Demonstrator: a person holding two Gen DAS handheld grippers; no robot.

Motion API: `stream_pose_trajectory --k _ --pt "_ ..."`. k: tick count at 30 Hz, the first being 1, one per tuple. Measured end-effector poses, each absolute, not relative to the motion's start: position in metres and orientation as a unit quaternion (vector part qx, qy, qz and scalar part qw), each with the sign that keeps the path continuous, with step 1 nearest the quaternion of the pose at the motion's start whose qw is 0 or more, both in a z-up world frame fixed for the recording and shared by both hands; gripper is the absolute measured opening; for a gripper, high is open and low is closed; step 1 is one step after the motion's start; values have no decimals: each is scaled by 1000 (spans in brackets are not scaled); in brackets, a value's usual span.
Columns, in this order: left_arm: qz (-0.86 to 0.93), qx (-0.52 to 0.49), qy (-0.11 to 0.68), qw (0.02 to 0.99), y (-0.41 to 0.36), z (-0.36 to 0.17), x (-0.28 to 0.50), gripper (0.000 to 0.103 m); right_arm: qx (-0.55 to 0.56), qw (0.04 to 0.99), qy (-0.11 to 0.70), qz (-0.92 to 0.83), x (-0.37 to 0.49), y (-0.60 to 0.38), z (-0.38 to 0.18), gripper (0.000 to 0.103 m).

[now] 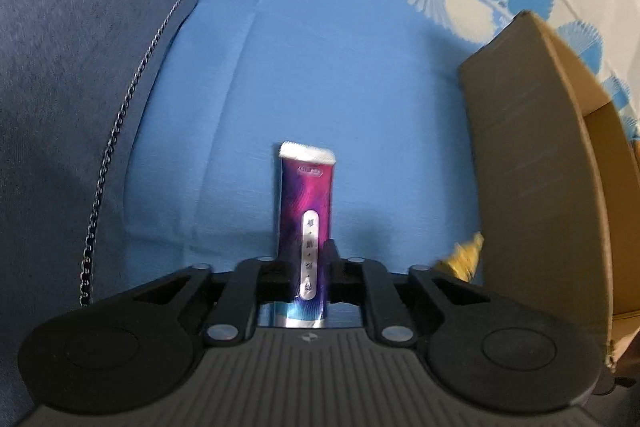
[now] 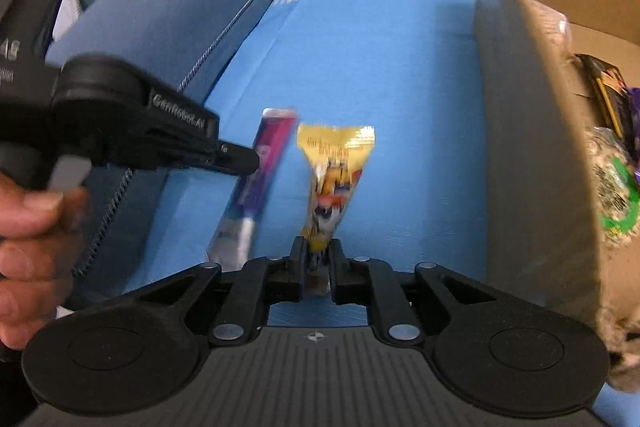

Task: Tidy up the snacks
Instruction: 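Grasp the purple-pink tube pack with left tool while right grasps yellow wafer bar, then lift both held snacks and carry them over the cardboard box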

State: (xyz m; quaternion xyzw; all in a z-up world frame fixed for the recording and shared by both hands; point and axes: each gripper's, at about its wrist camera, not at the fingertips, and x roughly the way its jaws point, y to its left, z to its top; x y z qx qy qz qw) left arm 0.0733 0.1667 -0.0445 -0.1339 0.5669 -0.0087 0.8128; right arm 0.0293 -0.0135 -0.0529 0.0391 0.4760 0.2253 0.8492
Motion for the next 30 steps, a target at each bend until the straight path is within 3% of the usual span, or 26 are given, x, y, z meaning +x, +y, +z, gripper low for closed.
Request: stream_pose_trajectory --k 3,7,11,22,25,27,30 --pt "-2 -127 568 813 164 -45 77 19 27 855 468 224 34 -9 -54 15" --pt "2 -116 573 812 158 -49 83 32 26 857 468 214 42 -3 -60 22" --pt "4 -106 574 812 159 -49 83 37 18 859 468 205 45 -1 -67 31" --pt "2 -87 582 809 154 -54 86 44 -16 860 469 200 46 5 -73 34" --pt "3 -82 583 808 154 -55 86 46 -30 861 465 201 47 10 -73 30" --pt "3 -80 584 808 152 -56 86 46 -41 863 462 200 45 11 -73 13" --pt "3 -76 584 808 151 -56 87 47 -38 865 459 198 45 8 -70 13"
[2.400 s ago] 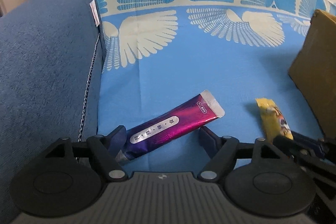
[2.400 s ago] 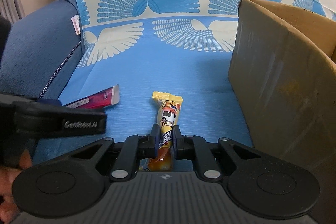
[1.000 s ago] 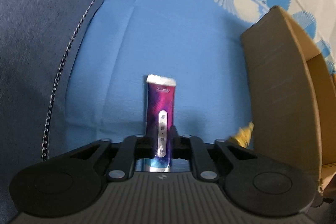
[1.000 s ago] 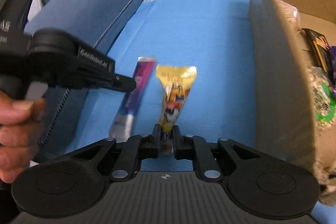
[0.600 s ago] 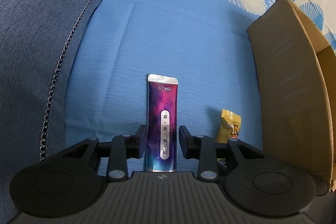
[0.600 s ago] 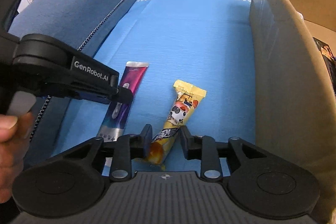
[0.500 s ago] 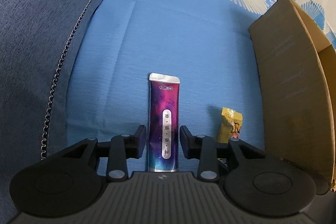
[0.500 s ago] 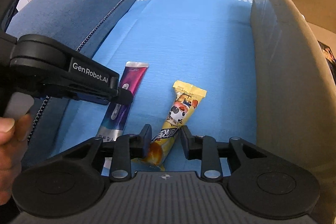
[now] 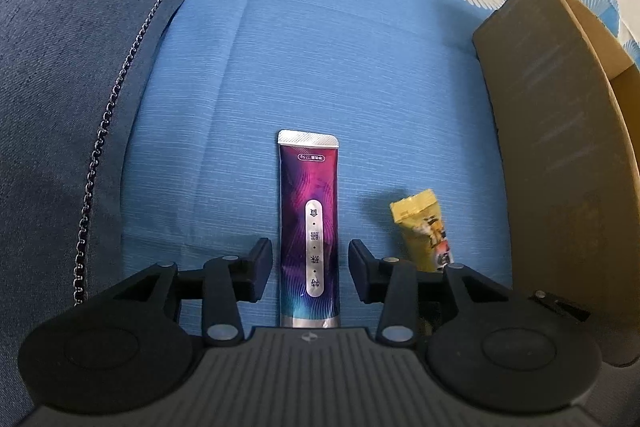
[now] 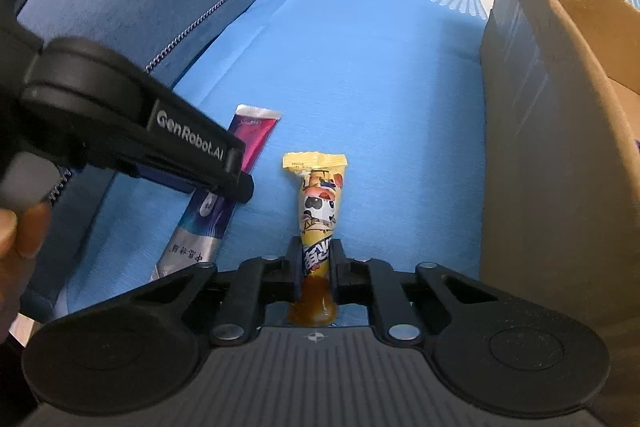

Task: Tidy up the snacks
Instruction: 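Lift both held snacks and carry them over the cardboard box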

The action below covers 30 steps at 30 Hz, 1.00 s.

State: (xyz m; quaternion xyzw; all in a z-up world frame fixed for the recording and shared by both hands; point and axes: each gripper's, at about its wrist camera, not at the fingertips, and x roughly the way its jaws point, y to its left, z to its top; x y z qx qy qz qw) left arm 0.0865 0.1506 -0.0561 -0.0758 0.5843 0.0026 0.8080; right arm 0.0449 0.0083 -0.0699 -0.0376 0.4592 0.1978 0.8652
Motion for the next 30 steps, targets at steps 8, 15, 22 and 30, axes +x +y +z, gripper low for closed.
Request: stream_pose_trajectory --k 8,15,22,30 --pt "-4 -52 586 809 140 -59 88 54 -50 864 462 193 47 7 -67 13" --pt "-9 -8 585 811 128 -62 88 54 -54 860 472 187 51 8 -74 15" --pt "-10 23 581 813 117 -64 87 54 -54 863 467 182 48 6 -75 15" --pt "-5 40 570 821 112 -61 82 29 -56 867 461 179 45 6 -75 14"
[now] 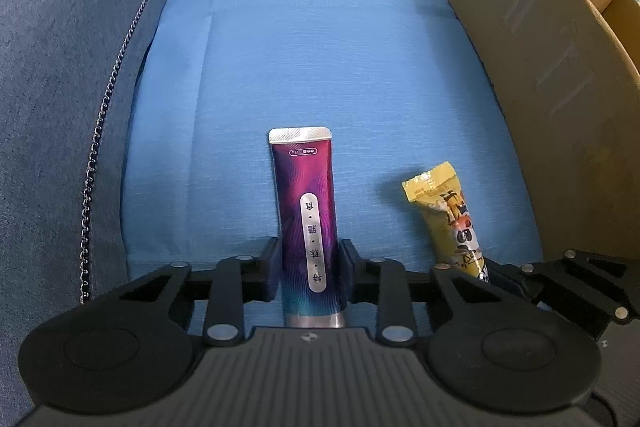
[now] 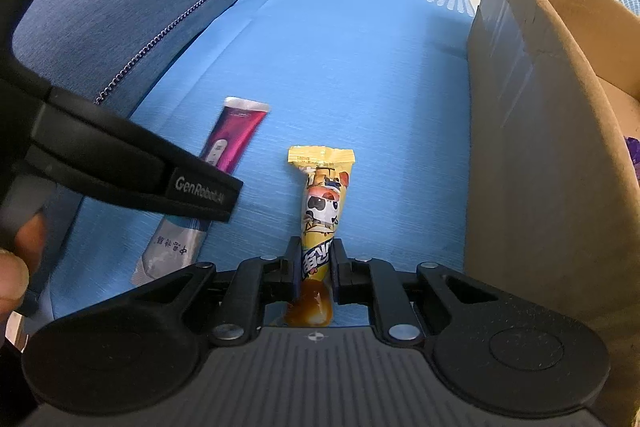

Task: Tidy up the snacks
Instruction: 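Lift both held snacks and carry them over the cardboard box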

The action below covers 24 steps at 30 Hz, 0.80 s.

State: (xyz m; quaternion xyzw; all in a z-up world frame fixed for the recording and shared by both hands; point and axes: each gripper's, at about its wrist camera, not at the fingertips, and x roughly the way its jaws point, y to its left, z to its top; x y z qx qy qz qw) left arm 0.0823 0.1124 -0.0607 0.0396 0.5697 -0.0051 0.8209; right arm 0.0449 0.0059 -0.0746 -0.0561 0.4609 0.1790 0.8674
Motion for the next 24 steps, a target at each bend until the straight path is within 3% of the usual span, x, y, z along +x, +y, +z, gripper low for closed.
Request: stream_pose_trajectory --k 8,24 --pt "-9 25 528 849 117 -42 77 21 -44 880 435 186 34 4 -59 13" --pt "-4 -63 378 924 128 16 71 18 -14 933 281 225 5 -36 12 13"
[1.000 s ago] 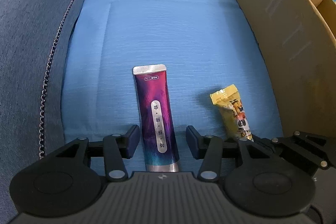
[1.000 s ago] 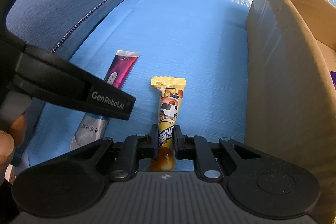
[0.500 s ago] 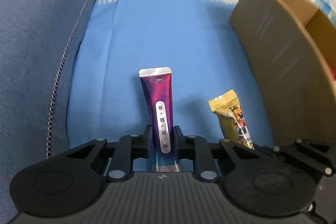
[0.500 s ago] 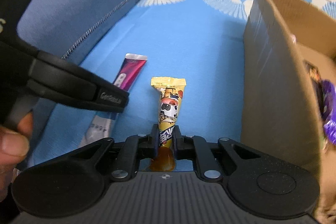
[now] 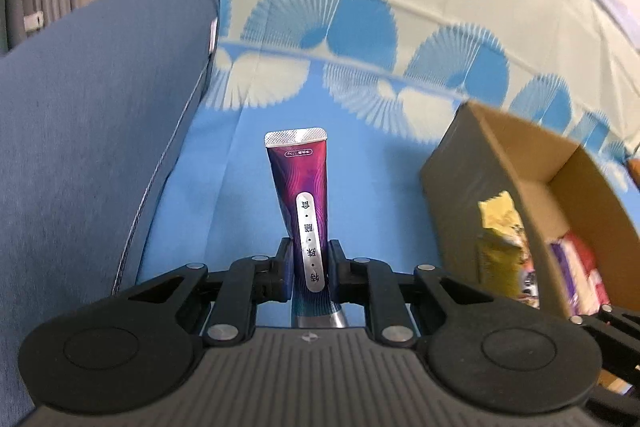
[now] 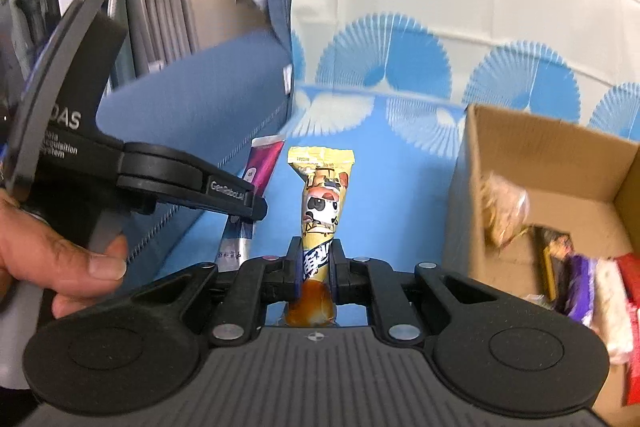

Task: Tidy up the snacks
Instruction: 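Lift both held snacks and carry them over the cardboard box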

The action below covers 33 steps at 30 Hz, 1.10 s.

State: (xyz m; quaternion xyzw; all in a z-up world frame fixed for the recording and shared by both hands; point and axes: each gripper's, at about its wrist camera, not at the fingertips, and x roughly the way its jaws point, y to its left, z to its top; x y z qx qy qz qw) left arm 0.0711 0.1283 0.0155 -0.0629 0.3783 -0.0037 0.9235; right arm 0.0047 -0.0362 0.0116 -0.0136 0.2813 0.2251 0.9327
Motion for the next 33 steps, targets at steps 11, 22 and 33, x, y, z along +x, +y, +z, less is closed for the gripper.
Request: stream_pose_trajectory --k 11,22,33 --pt "-55 -102 271 956 85 46 66 18 32 956 227 181 10 -105 36 13" --pt "-140 -105 198 964 -5 53 60 18 57 980 183 52 14 -192 40 13" --pt "-186 -74 153 968 -65 48 59 18 74 983 155 -65 12 -250 33 12"
